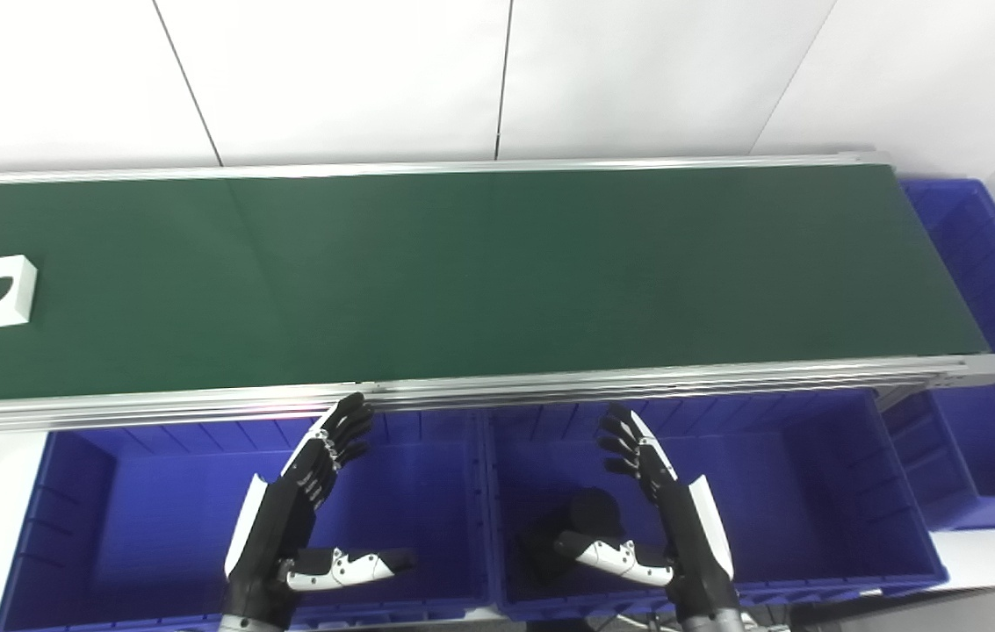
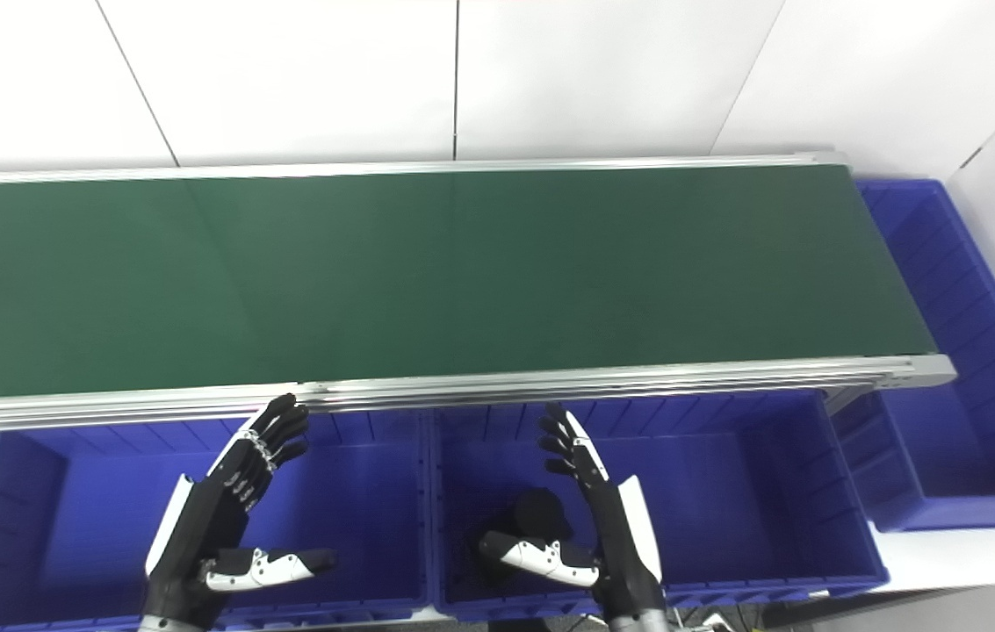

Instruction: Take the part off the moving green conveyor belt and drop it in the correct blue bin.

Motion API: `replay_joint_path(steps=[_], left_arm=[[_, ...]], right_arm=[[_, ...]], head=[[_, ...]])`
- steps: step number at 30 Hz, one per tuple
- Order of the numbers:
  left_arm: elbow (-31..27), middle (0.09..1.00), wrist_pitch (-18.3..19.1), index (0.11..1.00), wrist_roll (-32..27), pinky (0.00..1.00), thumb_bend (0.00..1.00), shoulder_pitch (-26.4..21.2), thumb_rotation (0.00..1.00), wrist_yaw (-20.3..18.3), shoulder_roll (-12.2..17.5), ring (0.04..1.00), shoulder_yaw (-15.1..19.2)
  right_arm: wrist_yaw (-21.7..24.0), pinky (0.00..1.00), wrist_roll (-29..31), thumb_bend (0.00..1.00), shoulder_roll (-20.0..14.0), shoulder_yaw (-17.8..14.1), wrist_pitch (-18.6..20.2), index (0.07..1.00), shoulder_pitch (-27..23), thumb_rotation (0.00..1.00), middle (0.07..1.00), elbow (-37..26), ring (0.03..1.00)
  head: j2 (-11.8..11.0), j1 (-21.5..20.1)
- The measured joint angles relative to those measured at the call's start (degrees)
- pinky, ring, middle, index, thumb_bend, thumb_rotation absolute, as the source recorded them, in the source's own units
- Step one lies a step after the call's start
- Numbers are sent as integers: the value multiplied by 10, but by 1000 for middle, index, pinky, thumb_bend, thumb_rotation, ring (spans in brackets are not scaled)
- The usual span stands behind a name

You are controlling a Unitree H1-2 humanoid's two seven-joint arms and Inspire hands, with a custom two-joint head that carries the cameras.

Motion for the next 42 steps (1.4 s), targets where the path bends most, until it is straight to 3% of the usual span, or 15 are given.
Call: replay_joint_path(steps=[1, 2, 4, 7, 9, 13, 28, 32, 37, 42], left_arm=[[0, 891, 0, 891, 7, 836, 1000, 0, 181, 0, 0, 889, -1], [0, 889, 0, 883, 10, 825, 1000, 1, 180, 1, 0, 889, -3], [0, 886, 0, 868, 20, 800, 1000, 3, 175, 1, -2, 873, -7], [1, 886, -2, 853, 33, 763, 1000, 7, 172, 4, -5, 858, -15], [4, 882, -4, 843, 43, 749, 1000, 8, 160, 7, -9, 853, -19], [10, 872, -6, 831, 58, 744, 1000, 8, 146, 15, -13, 846, -22], [11, 825, -12, 810, 67, 699, 1000, 0, 186, 47, 3, 803, -44], [-54, 807, -15, 803, 46, 677, 1000, 3, 223, 46, 18, 776, -43], [-161, 813, 4, 808, 36, 669, 1000, -25, 243, 39, 30, 769, -15], [-225, 827, 72, 816, 21, 679, 1000, -88, 254, 26, 55, 782, 26]], right_arm=[[0, 758, 0, 880, -1, 0, 0, 939, 0, 451, 877, 0, 828], [0, 759, 2, 875, -3, 0, 0, 943, 1, 439, 879, 0, 830], [-1, 762, 11, 859, -11, 4, 0, 945, 1, 412, 882, 0, 831], [-5, 788, 29, 840, -32, 10, 0, 955, 1, 417, 894, 3, 847], [-13, 790, 33, 832, -44, 12, 0, 959, 1, 415, 890, 9, 848], [-25, 810, 36, 814, -53, 15, 0, 977, 1, 394, 903, 12, 865], [-25, 829, 33, 777, -53, 22, 0, 982, 1, 300, 903, 24, 870], [-29, 820, 33, 773, -54, 26, 0, 975, 1, 308, 901, 24, 864], [-49, 802, 27, 785, -55, 34, 0, 971, -6, 335, 901, 29, 856], [-56, 817, 27, 794, -55, 40, 0, 964, -10, 315, 895, 30, 855]], head=[[-7, 37], [-7, 37], [-28, 113], [-39, 137], [-59, 167], [-75, 182], [-88, 167], [-90, 164], [-91, 164], [-93, 164]])
